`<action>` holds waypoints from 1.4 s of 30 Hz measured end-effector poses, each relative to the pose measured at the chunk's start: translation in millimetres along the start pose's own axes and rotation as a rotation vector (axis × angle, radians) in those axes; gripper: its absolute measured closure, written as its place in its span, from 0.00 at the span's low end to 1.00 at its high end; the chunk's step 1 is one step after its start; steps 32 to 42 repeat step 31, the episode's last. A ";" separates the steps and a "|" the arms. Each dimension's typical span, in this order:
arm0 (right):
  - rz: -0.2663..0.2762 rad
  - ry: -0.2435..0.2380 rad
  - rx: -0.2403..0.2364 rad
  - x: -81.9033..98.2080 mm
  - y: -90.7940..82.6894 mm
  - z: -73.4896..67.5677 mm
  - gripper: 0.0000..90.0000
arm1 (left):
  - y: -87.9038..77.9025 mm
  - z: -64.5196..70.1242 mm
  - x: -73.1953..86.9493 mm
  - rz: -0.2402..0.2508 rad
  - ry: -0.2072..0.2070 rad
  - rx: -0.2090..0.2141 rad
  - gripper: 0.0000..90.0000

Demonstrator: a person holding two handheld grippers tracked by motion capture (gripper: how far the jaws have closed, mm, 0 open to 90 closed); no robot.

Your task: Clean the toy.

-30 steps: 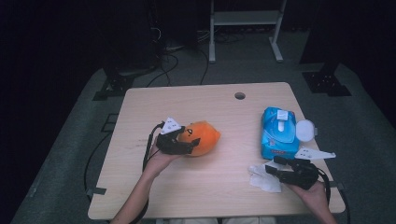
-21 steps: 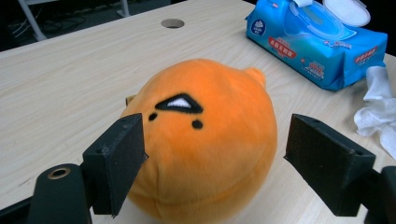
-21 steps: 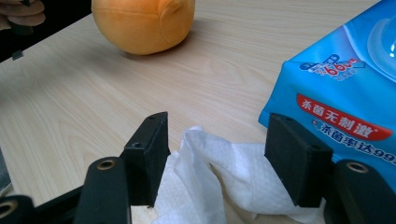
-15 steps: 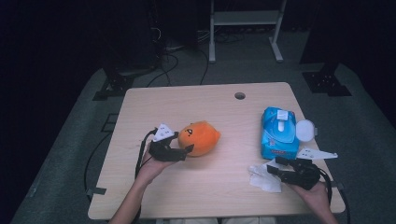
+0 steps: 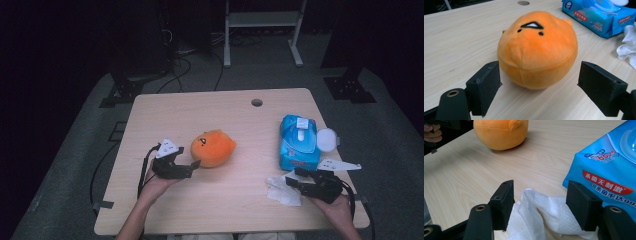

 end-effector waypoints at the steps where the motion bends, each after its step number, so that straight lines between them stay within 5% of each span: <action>1: 0.000 0.001 0.001 0.0 0.1 -0.1 0.42 | -0.9 -0.9 2.1 0.000 -0.004 -0.001 0.20; 20: -0.007 -0.009 0.000 -1.0 4.6 -3.2 0.41 | -13.5 -5.8 48.7 -0.036 -0.061 -0.004 0.19; 25: -0.011 -0.010 -0.001 0.7 4.9 -5.0 0.41 | -20.8 -2.9 62.9 -0.052 -0.023 -0.020 0.19; 42: -0.006 -0.017 -0.003 1.1 5.8 -6.4 0.40 | -23.5 -5.0 68.4 -0.045 -0.031 -0.032 0.19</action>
Point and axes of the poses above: each handheld gripper's, and its own axes: y roughly forward along the jaws, x roughly out of its underside, z roughly to its right, the point moved 2 cm from there along y, roughly forward along the jaws, and after that the axes turned 7 degrees about -z, right-handed, at the moved point
